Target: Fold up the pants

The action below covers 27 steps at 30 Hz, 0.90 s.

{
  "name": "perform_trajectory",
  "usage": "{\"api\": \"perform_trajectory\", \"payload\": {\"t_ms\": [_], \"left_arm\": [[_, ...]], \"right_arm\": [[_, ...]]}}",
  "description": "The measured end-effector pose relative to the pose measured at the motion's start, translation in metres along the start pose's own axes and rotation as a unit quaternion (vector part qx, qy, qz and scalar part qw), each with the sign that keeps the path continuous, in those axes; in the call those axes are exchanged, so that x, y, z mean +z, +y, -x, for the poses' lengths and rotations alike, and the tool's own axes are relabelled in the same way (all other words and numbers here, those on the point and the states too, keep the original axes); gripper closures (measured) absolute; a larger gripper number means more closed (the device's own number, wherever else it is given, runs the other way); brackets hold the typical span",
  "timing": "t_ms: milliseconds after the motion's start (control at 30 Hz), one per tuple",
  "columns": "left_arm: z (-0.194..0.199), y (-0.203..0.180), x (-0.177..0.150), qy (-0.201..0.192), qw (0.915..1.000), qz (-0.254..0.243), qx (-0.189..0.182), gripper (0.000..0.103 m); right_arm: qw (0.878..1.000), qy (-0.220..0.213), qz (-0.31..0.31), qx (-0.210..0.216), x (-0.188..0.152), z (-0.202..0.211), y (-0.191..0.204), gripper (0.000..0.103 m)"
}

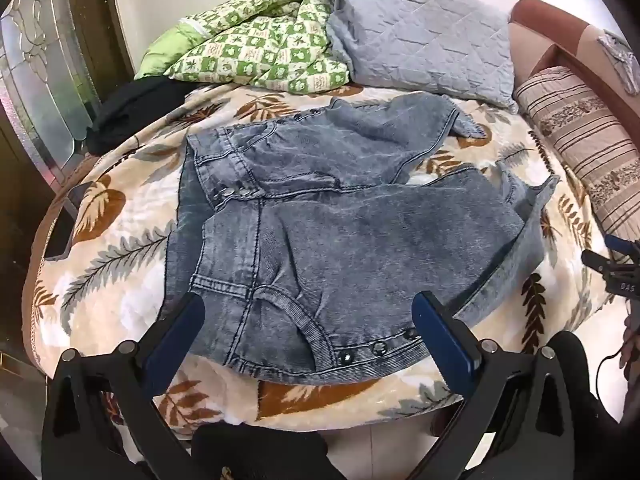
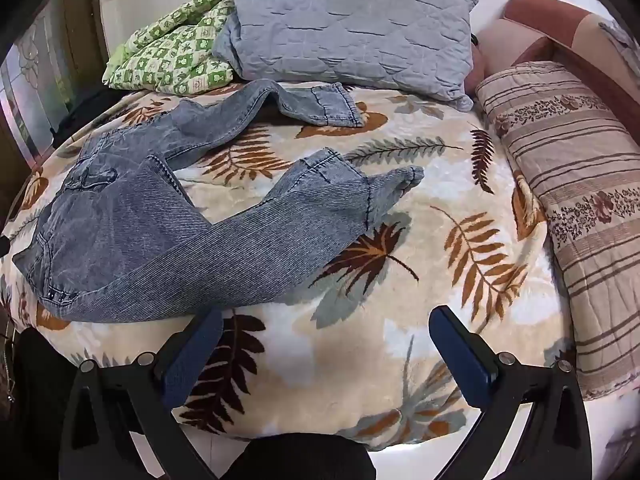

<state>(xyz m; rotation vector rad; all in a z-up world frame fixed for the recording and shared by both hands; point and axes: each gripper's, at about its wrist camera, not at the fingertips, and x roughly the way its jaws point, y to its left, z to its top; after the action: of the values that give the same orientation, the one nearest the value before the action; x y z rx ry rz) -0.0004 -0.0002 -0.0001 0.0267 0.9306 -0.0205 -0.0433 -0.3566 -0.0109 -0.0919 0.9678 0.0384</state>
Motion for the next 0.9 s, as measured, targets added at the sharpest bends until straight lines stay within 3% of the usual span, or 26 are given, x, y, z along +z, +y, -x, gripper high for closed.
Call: {"api": "perform_trajectory", "payload": {"t_ms": [133, 367, 900], "left_arm": [[-0.003, 0.009, -0.002, 0.011, 0.9999, 0.006, -0.009, 0.0], [-0.008, 0.006, -0.012, 0.019, 0.9995, -0.006, 0.022, 0.0], [-0.014, 0.026, -0.022, 0.042, 0.9985, 0.019, 0.027, 0.0]], "right_arm": [[1.0, 0.004, -0.009, 0.015, 0.001, 0.0, -0.002, 0.0], [1.0, 0.003, -0.007, 0.011, 0.0, 0.0, -0.01, 0.0], [1.0, 0.003, 0.002, 0.003, 0.001, 0.001, -0.011, 0.0]]}}
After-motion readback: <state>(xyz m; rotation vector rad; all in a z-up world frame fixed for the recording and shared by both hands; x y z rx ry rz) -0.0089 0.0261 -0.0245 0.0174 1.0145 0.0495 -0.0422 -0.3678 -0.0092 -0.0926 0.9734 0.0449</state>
